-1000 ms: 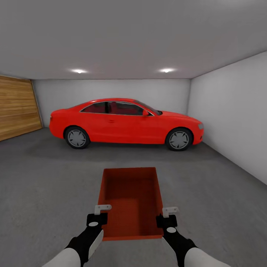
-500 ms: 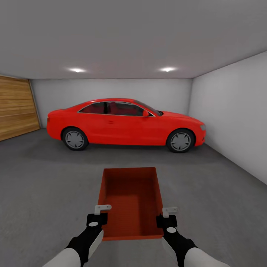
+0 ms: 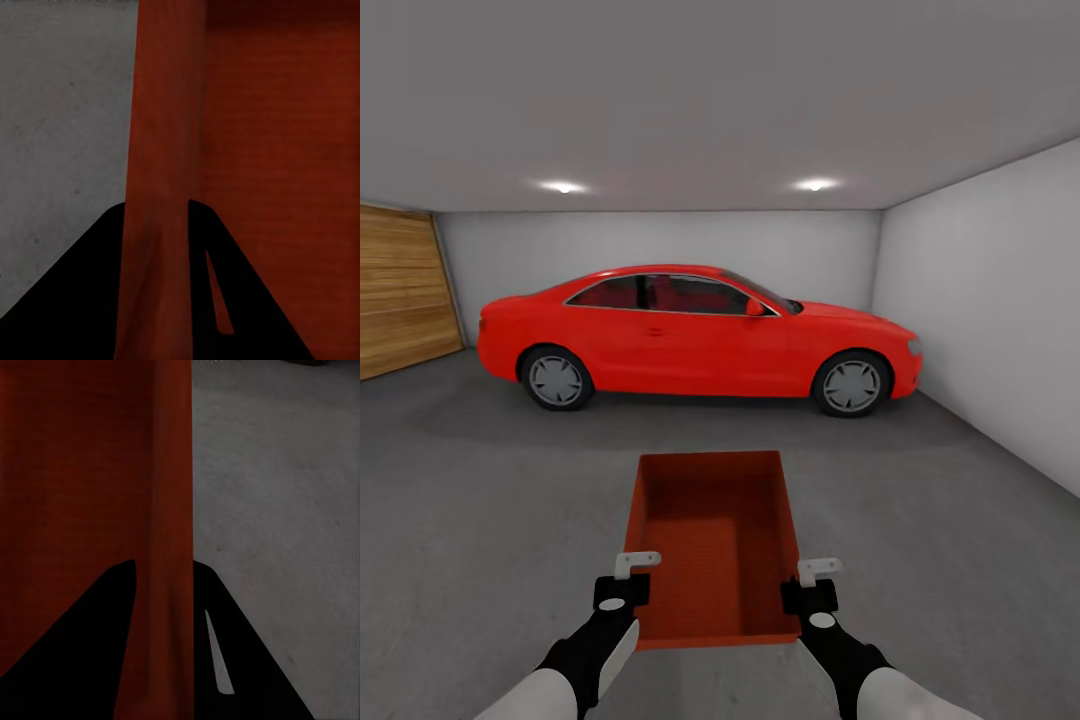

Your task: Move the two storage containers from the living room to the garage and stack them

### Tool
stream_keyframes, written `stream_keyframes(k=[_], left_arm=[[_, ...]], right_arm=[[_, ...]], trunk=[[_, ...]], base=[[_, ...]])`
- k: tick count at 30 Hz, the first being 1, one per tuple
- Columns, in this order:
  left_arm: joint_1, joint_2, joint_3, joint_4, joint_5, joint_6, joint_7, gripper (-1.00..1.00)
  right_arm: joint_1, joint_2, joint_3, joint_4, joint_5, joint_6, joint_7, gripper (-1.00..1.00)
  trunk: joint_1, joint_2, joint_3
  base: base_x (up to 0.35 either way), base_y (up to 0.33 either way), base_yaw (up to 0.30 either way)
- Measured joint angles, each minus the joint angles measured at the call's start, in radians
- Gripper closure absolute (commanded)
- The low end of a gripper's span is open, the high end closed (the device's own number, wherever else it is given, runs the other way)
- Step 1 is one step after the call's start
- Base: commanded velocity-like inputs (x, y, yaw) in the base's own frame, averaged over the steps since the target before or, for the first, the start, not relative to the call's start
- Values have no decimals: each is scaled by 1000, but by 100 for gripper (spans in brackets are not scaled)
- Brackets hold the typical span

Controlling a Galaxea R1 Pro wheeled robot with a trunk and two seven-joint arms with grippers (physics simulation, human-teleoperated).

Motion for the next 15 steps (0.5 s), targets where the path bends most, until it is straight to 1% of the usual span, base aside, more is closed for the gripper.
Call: stream_keyframes(k=[15], left_arm=[[0,0,0,0,0,-1,0,100]], right_arm=[[0,0,0,0,0,-1,0,100]], trunk=[[0,0,0]], base=[[322,0,0]])
